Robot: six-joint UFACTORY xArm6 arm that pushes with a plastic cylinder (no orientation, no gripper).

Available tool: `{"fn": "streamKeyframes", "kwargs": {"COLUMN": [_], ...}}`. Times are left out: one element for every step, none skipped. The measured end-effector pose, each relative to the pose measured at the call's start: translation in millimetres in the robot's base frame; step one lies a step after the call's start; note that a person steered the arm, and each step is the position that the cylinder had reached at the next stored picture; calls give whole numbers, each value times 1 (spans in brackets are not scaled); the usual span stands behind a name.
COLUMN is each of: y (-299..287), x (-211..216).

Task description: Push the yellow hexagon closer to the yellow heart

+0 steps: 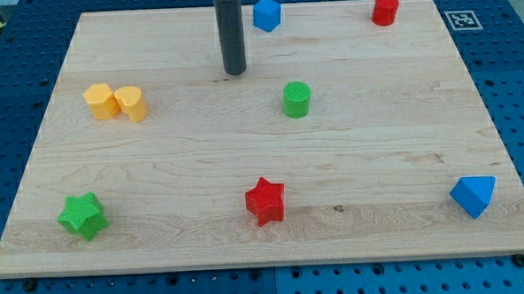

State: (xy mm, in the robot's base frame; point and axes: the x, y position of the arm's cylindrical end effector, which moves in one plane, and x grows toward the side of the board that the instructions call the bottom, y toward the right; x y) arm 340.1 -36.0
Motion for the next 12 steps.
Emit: {"fn": "streamKeyframes", "kwargs": {"y": [0,0,33,100,142,150,162,197,208,292,328,315], "x": [0,0,0,-7,-35,-63,-99,-148,-148,-148,-148,-148]}}
